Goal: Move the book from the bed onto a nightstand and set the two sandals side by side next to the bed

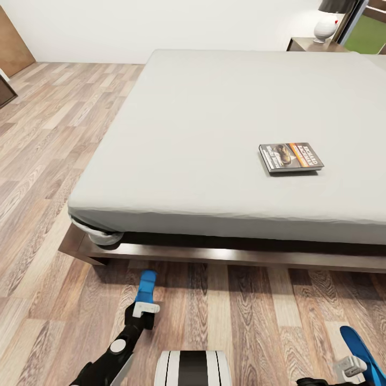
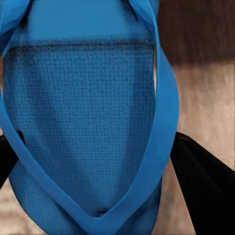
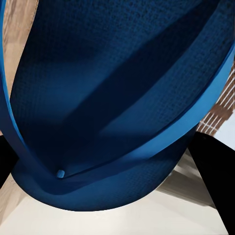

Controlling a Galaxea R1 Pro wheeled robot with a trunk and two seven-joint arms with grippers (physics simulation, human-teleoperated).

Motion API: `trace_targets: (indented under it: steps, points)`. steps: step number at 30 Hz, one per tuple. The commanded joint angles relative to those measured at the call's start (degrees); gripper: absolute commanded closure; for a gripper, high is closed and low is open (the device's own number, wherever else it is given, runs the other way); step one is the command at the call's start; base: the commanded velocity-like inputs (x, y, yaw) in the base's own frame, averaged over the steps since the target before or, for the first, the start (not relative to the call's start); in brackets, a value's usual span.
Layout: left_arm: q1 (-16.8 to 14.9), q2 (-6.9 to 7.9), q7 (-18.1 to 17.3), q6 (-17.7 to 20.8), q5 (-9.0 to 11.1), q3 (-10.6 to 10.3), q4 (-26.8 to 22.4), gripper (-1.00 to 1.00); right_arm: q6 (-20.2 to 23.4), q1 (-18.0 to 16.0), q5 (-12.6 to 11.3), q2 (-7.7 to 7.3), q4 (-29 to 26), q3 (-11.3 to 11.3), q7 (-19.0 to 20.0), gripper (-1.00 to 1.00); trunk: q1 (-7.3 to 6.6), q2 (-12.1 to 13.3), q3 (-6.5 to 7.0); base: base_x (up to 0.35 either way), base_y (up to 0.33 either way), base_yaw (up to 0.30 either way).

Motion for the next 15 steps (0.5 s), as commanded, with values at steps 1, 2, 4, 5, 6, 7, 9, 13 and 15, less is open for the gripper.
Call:
trace_targets:
  steps: [1,2,4,5,6,7,9,13,15]
  points:
    - [0.0,0.22,0.4,-0.2,0.5,-0.5,0.1,1.0,0.6,0.0,-0.2,-0.11,0.0,0.3,-0.2,1.0,-0.01,0.0,-0.03,0.0,0.0,0.0]
    - [-0.1,0.49,0.5,-0.2,0.6,-0.5,0.0,1.0,0.6,0.0,-0.3,-0.21,0.0,0.3,-0.2,1.0,-0.01,0.0,-0.03,0.0,0.0,0.0]
    - [-0.1,0.67,0.5,-0.2,0.6,-0.5,0.0,1.0,0.5,0.0,-0.3,-0.29,0.0,0.3,-0.1,1.0,-0.01,0.0,-0.03,0.0,0.0,0.0]
    - [-0.1,0.78,0.5,-0.2,0.6,-0.5,0.0,1.0,0.5,0.0,-0.3,-0.34,0.0,0.3,-0.1,1.0,-0.01,0.0,-0.03,0.0,0.0,0.0]
    - [-0.1,0.82,0.5,-0.2,0.6,-0.5,0.0,1.0,0.5,0.0,-0.3,-0.36,0.0,0.3,-0.1,1.0,-0.01,0.0,-0.03,0.0,0.0,0.0]
    - [-0.1,0.85,0.5,-0.3,0.6,-0.5,0.0,1.0,0.5,0.0,-0.4,-0.39,0.0,0.3,0.0,1.0,-0.01,0.0,-0.03,0.0,0.0,0.0]
    - [-0.1,0.91,0.5,-0.3,0.6,-0.5,0.0,1.0,0.5,0.0,-0.4,-0.5,0.0,0.3,0.0,1.0,-0.01,0.0,-0.03,0.0,0.0,0.0]
    - [-0.1,0.96,0.5,-0.3,0.6,-0.5,0.0,1.0,0.4,0.0,-0.4,-0.59,0.0,0.3,0.0,1.0,0.02,0.0,-0.25,0.0,0.0,0.0]
    - [-0.1,0.97,0.5,-0.3,0.7,-0.5,0.0,1.0,0.4,0.0,-0.4,-0.6,0.0,0.3,0.0,1.0,0.07,-0.1,-0.7,0.0,0.0,0.0]
